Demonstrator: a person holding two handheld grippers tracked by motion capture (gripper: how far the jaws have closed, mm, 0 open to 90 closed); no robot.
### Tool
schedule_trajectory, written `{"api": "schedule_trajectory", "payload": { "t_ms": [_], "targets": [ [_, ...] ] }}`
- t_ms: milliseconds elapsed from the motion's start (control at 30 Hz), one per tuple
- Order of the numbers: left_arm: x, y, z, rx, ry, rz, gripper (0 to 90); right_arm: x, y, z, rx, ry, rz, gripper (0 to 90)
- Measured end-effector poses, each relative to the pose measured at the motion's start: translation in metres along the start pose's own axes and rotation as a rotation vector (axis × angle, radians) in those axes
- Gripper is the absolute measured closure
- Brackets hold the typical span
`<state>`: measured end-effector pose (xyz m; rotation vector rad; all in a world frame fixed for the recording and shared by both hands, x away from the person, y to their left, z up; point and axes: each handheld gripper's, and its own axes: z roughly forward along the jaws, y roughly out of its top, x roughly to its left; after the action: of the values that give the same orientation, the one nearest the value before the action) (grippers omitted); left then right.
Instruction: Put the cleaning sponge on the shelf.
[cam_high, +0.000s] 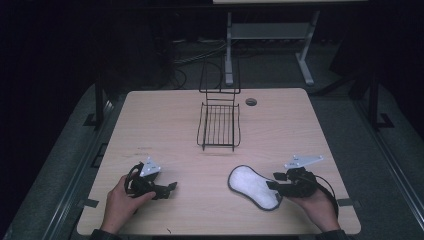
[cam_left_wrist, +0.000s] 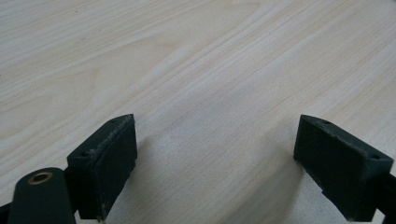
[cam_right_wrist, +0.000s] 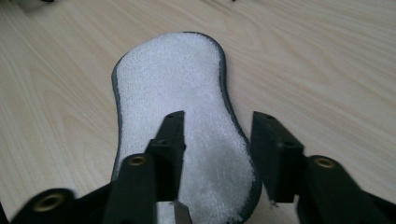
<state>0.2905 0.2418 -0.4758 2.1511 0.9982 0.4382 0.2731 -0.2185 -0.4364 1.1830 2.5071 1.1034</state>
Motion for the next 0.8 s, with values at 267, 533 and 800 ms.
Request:
{"api": "schedule_trajectory", "payload": {
  "t_ms": [267,533,800],
  "targets": [
    [0.000,0.000,0.000,0.000,0.000,0.000,12.6,0.003,0.010,0.011,0.019,0.024,-0.027,20.2],
    [0.000,0.000,0.000,0.000,0.000,0.000,12.6,0.008,0.020,0.027,0.041,0.067,-0.072,10.6],
    [0.000,0.000,0.000,0.000,0.000,0.000,12.6,0.013,0.026,0.038,0.067,0.080,-0.114,8.2]
  ]
}}
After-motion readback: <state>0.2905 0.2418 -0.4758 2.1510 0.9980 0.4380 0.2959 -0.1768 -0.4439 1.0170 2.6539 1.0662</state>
